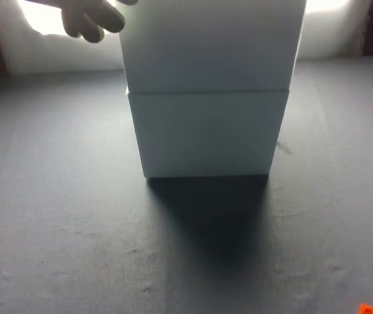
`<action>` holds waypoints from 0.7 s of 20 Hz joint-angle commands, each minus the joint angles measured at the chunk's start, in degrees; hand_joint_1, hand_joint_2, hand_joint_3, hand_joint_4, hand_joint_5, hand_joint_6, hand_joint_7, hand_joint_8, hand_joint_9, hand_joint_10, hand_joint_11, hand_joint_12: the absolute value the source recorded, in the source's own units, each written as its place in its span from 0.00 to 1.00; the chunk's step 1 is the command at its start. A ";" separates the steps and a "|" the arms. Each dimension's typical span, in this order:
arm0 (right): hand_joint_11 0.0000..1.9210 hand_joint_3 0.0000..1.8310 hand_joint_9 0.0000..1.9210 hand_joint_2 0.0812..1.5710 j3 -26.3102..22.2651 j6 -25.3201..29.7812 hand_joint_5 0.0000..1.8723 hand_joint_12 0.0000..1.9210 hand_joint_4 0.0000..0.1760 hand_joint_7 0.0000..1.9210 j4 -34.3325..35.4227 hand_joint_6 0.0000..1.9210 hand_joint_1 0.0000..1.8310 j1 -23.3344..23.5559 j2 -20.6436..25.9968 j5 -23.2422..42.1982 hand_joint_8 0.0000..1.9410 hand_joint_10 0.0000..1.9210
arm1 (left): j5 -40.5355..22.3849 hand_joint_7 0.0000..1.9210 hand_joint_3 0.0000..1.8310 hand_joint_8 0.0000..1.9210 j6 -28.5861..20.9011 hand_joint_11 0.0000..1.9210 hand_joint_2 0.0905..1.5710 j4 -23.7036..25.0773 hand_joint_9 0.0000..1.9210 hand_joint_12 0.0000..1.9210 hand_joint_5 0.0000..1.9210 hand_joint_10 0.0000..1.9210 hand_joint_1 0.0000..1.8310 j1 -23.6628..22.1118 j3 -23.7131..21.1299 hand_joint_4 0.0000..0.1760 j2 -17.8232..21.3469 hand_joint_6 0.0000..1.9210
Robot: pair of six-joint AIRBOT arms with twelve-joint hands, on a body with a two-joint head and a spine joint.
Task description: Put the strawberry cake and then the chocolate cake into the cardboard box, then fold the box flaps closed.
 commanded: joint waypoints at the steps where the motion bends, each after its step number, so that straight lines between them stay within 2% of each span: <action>1: 0.13 0.00 0.30 0.82 0.20 0.05 0.37 0.94 0.00 0.40 1.54 0.51 0.07 0.53 0.63 5.19 0.52 0.68 | 3.74 0.48 0.00 0.00 0.32 0.16 0.79 -4.87 0.34 0.83 0.35 0.46 0.11 -0.91 -0.10 0.00 -0.37 0.00; 6: 0.13 0.00 0.29 0.82 0.17 0.01 0.37 0.95 0.00 0.39 1.53 0.52 0.06 0.45 0.58 5.19 0.56 0.70 | 5.21 0.48 0.00 0.00 3.97 0.16 0.79 -10.29 0.33 0.83 0.35 0.46 0.10 2.05 0.08 0.00 -2.71 0.00; 9: 0.14 0.00 0.29 0.82 0.16 0.00 0.37 0.95 0.00 0.39 1.53 0.52 0.07 0.45 0.57 5.22 0.55 0.69 | 5.44 0.48 0.00 0.00 5.57 0.17 0.79 -13.10 0.34 0.83 0.35 0.46 0.10 4.12 0.14 0.00 -3.26 0.00; 14: 0.14 0.00 0.30 0.82 0.08 0.00 0.37 0.94 0.00 0.40 1.53 0.51 0.06 0.39 0.60 5.23 0.53 0.68 | 3.11 0.49 0.00 0.00 5.59 0.18 0.79 -11.83 0.35 0.82 0.35 0.46 0.10 5.17 0.66 0.00 -3.19 0.00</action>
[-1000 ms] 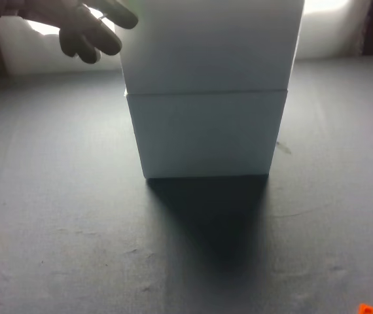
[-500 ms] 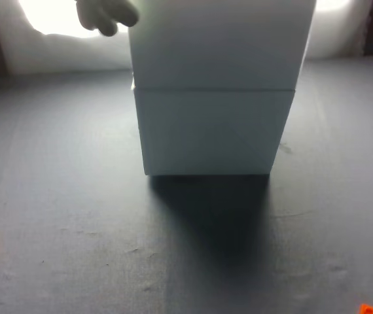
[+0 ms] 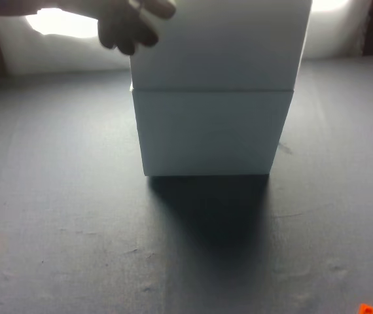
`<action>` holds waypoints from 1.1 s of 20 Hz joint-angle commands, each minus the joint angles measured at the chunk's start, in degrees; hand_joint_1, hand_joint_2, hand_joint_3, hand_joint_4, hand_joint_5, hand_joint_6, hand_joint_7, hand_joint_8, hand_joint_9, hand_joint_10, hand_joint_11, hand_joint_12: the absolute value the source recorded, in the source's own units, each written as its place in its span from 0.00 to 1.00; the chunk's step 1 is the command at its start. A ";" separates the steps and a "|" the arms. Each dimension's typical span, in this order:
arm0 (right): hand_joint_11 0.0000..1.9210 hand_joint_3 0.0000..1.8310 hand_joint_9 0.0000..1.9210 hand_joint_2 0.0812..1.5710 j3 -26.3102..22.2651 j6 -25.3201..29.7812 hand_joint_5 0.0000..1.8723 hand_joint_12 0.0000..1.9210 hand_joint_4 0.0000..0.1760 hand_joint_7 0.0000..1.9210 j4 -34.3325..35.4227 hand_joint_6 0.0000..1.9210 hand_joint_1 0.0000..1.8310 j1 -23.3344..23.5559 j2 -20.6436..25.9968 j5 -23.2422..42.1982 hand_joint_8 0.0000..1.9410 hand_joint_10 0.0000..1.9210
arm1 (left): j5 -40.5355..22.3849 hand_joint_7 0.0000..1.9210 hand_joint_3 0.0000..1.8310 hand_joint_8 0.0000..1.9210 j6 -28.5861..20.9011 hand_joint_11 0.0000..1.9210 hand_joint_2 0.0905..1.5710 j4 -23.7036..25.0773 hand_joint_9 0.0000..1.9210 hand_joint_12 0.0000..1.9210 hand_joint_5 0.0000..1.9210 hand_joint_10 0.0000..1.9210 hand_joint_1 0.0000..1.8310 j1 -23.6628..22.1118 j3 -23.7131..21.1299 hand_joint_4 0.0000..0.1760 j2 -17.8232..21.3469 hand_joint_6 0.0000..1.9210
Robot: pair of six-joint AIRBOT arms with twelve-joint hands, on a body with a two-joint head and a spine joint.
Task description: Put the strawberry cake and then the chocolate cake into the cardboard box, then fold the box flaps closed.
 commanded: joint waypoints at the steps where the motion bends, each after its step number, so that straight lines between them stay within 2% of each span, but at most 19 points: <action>1: 0.14 0.00 0.30 0.82 0.11 0.15 0.37 0.94 0.00 0.40 1.55 0.51 0.06 0.41 0.76 5.21 0.53 0.68 | 0.58 0.49 0.00 0.00 -0.33 0.17 0.79 -3.99 0.35 0.82 0.35 0.46 0.11 -0.20 0.23 0.00 0.39 0.00; 13: 0.13 0.00 0.29 0.83 -0.04 -0.02 0.37 0.94 0.00 0.40 1.55 0.51 0.03 0.30 0.76 5.21 0.53 0.68 | -0.29 0.49 0.00 0.00 3.28 0.17 0.79 -5.17 0.35 0.82 0.35 0.45 0.10 3.57 0.41 0.00 -1.10 0.00; 15: 0.14 0.00 0.30 0.82 -0.28 -0.02 0.37 0.94 0.00 0.40 1.54 0.51 0.05 0.28 0.79 5.21 0.52 0.68 | -0.29 0.49 0.00 0.00 3.95 0.17 0.79 -5.17 0.34 0.82 0.35 0.46 0.10 4.61 0.53 0.00 -1.30 0.00; 19: 0.14 0.00 0.30 0.83 -2.74 -0.03 0.38 0.94 0.00 0.40 -1.70 0.49 0.03 0.38 1.32 6.09 0.51 0.67 | -0.24 0.49 0.00 0.00 4.60 0.17 0.79 -5.35 0.35 0.82 0.35 0.46 0.11 7.30 0.59 0.00 -1.49 0.00; 22: 0.14 0.00 0.29 0.82 -4.34 0.14 0.38 0.95 0.00 0.40 -1.70 0.52 0.04 1.42 1.49 6.47 0.55 0.70 | -0.10 0.49 0.00 0.00 4.58 0.17 0.80 -4.78 0.35 0.83 0.35 0.46 0.10 7.26 1.48 0.00 -1.50 0.00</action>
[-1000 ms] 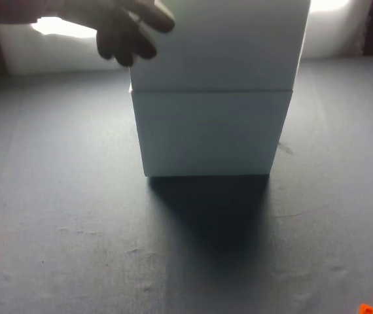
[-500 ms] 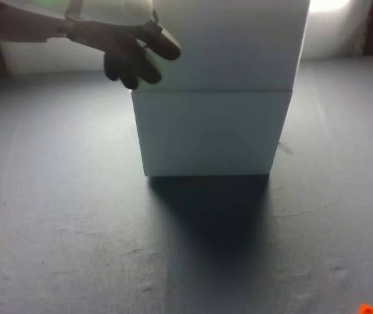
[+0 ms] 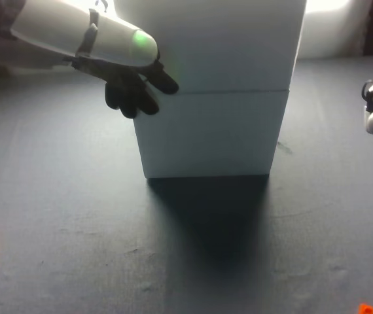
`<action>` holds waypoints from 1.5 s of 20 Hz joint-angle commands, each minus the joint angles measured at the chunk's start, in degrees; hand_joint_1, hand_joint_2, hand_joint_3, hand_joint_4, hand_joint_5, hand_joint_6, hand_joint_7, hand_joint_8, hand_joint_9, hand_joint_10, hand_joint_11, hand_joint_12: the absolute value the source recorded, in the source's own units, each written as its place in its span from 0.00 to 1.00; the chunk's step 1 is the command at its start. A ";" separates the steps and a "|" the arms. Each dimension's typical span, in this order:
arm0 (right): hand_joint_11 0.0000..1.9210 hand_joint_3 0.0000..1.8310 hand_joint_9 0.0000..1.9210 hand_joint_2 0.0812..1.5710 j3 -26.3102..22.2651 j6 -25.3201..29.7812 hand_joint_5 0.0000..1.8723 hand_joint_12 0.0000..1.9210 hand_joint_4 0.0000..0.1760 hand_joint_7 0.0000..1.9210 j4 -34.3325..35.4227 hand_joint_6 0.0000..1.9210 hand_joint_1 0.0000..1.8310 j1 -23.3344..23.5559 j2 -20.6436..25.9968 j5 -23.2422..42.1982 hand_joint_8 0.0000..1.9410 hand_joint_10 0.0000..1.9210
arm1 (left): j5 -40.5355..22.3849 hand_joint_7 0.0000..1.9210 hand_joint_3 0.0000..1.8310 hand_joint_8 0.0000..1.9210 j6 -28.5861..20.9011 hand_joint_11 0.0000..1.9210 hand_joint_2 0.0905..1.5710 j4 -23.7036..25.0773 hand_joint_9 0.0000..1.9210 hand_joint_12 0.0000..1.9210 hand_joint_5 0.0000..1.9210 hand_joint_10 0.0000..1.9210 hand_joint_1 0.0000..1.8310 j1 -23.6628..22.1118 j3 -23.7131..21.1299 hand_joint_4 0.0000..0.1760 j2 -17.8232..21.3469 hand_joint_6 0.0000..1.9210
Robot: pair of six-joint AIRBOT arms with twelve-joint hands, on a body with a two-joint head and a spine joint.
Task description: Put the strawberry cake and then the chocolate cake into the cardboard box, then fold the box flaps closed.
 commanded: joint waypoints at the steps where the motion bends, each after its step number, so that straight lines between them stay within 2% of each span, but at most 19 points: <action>1: 0.14 0.00 0.29 0.82 -0.23 0.66 0.38 0.95 0.00 0.40 1.54 0.52 0.04 1.07 1.08 5.61 0.55 0.70 | 2.04 0.49 0.00 0.00 -0.48 0.17 0.80 -3.32 0.35 0.83 0.35 0.46 0.10 -1.19 0.53 0.00 0.42 0.00; 4: 0.13 0.00 0.28 0.82 -1.84 0.80 0.37 0.96 0.00 0.38 -0.74 0.53 0.04 1.28 0.85 5.92 0.56 0.70 | 2.86 0.49 0.00 0.00 -1.31 0.17 0.79 -3.10 0.35 0.82 0.36 0.47 0.11 -2.97 1.43 0.00 0.18 0.00; 7: 0.14 0.00 0.30 0.82 -3.22 0.74 0.37 0.95 0.00 0.39 -2.59 0.52 0.05 1.15 0.88 6.54 0.54 0.69 | 6.83 0.49 0.00 0.00 -1.73 0.17 0.80 -9.83 0.34 0.82 0.35 0.47 0.10 -2.30 1.16 0.00 0.45 0.00; 11: 0.14 0.00 0.30 0.82 -2.87 0.52 0.37 0.94 0.00 0.40 -1.54 0.51 0.05 1.09 1.01 6.53 0.53 0.68 | 8.96 0.49 0.00 0.00 -1.86 0.17 0.79 -12.54 0.35 0.81 0.35 0.46 0.12 -2.54 1.20 0.00 0.61 0.00; 14: 0.14 0.00 0.30 0.82 -0.74 0.10 0.37 0.94 0.00 0.40 0.96 0.52 0.04 0.77 1.10 6.32 0.53 0.67 | 9.38 0.49 0.00 0.00 -2.11 0.17 0.79 -12.57 0.35 0.81 0.35 0.45 0.12 -2.61 1.26 0.00 0.88 0.00; 17: 0.14 0.00 0.29 0.82 2.33 -1.29 0.37 0.93 0.00 0.39 6.68 0.51 0.03 1.25 1.09 6.14 0.53 0.68 | 10.18 0.48 0.00 0.00 -2.08 0.17 0.79 -14.96 0.35 0.82 0.34 0.45 0.12 -2.78 0.96 0.00 0.86 0.00; 19: 0.14 0.00 0.29 0.82 4.27 -1.63 0.37 0.94 0.00 0.39 9.08 0.52 0.04 1.71 1.16 5.53 0.55 0.69 | 11.21 0.48 0.00 0.00 -2.14 0.17 0.79 -14.82 0.35 0.82 0.35 0.45 0.12 -2.77 1.25 0.00 0.90 0.00; 21: 0.13 0.00 0.29 0.83 6.14 -1.64 0.36 0.95 0.00 0.38 9.56 0.52 0.03 1.97 1.61 5.00 0.55 0.69 | 11.93 0.48 0.00 0.00 -3.30 0.17 0.79 -12.78 0.35 0.82 0.34 0.45 0.11 -2.81 2.26 0.00 1.04 0.00; 25: 0.13 0.00 0.29 0.83 8.82 -1.64 0.37 0.95 0.00 0.39 10.28 0.52 0.04 1.24 2.82 3.94 0.55 0.70 | 11.92 0.48 0.00 0.00 -3.39 0.17 0.79 -11.68 0.34 0.82 0.34 0.46 0.10 -3.52 4.71 0.00 1.20 0.00; 28: 0.13 0.00 0.29 0.82 9.47 -1.97 0.37 0.95 0.00 0.39 10.68 0.51 0.06 0.68 2.98 3.87 0.53 0.69 | 11.91 0.48 0.00 0.00 -3.37 0.17 0.79 -11.25 0.35 0.82 0.34 0.46 0.11 -4.85 5.35 0.00 1.64 0.00; 30: 0.12 0.00 0.27 0.82 9.32 -2.23 0.35 0.97 0.00 0.37 10.68 0.55 0.05 0.58 2.87 3.87 0.56 0.71 | 11.28 0.47 0.00 0.00 -3.33 0.17 0.79 -11.58 0.35 0.82 0.34 0.46 0.11 -6.38 4.96 0.00 1.78 0.00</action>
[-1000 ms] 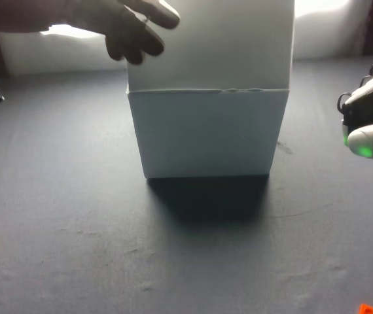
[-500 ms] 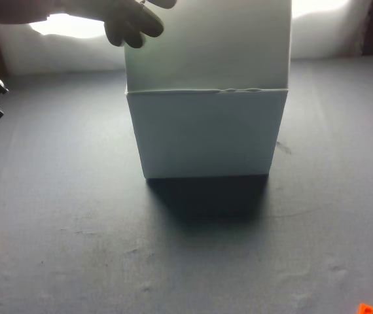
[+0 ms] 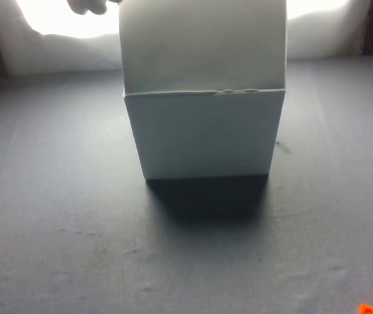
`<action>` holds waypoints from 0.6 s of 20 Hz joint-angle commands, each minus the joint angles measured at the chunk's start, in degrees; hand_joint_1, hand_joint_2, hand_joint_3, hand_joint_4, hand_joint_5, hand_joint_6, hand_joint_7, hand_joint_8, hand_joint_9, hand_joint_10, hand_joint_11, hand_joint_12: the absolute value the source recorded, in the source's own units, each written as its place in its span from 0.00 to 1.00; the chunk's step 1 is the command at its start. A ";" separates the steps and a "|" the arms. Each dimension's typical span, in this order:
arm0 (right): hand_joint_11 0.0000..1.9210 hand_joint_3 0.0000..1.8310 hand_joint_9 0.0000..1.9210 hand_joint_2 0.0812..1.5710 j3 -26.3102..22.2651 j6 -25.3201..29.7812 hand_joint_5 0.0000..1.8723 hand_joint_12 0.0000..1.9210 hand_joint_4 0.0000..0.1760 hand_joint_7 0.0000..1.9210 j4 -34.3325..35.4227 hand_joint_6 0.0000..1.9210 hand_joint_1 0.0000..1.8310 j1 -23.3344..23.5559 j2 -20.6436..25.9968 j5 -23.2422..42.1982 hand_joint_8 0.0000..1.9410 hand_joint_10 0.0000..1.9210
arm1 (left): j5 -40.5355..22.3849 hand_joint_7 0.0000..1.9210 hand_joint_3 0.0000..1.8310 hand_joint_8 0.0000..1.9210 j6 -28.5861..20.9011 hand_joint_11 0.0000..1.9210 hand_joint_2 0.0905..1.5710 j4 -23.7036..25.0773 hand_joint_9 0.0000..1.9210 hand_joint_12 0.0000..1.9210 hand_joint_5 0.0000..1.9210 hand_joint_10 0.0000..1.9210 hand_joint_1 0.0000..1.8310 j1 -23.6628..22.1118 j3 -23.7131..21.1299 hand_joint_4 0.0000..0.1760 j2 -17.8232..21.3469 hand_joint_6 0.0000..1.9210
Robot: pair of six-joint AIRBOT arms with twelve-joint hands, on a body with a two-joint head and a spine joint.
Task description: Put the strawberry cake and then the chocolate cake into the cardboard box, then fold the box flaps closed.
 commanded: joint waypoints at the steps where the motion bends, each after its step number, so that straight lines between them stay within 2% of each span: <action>1: 0.11 0.00 0.27 0.82 0.21 0.02 0.35 0.97 0.00 0.37 1.46 0.55 0.06 0.29 0.77 5.73 0.56 0.72 | 1.11 0.47 0.00 0.00 -0.62 0.16 0.79 -4.61 0.35 0.82 0.34 0.46 0.11 -0.97 -0.31 0.00 0.74 0.00; 3: 0.13 0.00 0.28 0.82 0.20 -0.08 0.34 0.96 0.00 0.37 1.46 0.58 0.06 0.29 0.62 5.81 0.59 0.72 | 1.07 0.47 0.00 0.00 -0.62 0.17 0.80 -6.29 0.35 0.83 0.34 0.46 0.09 -2.35 -1.83 0.00 1.08 0.00; 7: 0.13 0.00 0.29 0.82 -0.02 -0.36 0.36 0.95 0.00 0.39 1.46 0.53 0.04 0.12 0.27 5.70 0.54 0.69 | 1.13 0.46 0.00 0.00 -0.53 0.17 0.79 -8.74 0.34 0.83 0.33 0.48 0.10 -2.46 -4.07 0.00 1.18 0.00; 10: 0.13 0.00 0.30 0.83 -0.57 -0.83 0.36 0.94 0.00 0.39 1.45 0.53 0.04 0.09 0.09 5.65 0.53 0.67 | 1.97 0.46 0.00 0.00 3.38 0.17 0.79 -15.57 0.33 0.84 0.33 0.49 0.10 0.23 -4.97 0.00 0.60 0.00; 12: 0.13 0.00 0.30 0.83 -1.03 -1.53 0.36 0.94 0.00 0.39 1.45 0.53 0.04 0.06 0.09 5.65 0.53 0.67 | 2.06 0.45 0.00 0.00 7.83 0.16 0.79 -21.77 0.33 0.84 0.33 0.49 0.11 2.80 -5.22 0.00 -0.14 0.00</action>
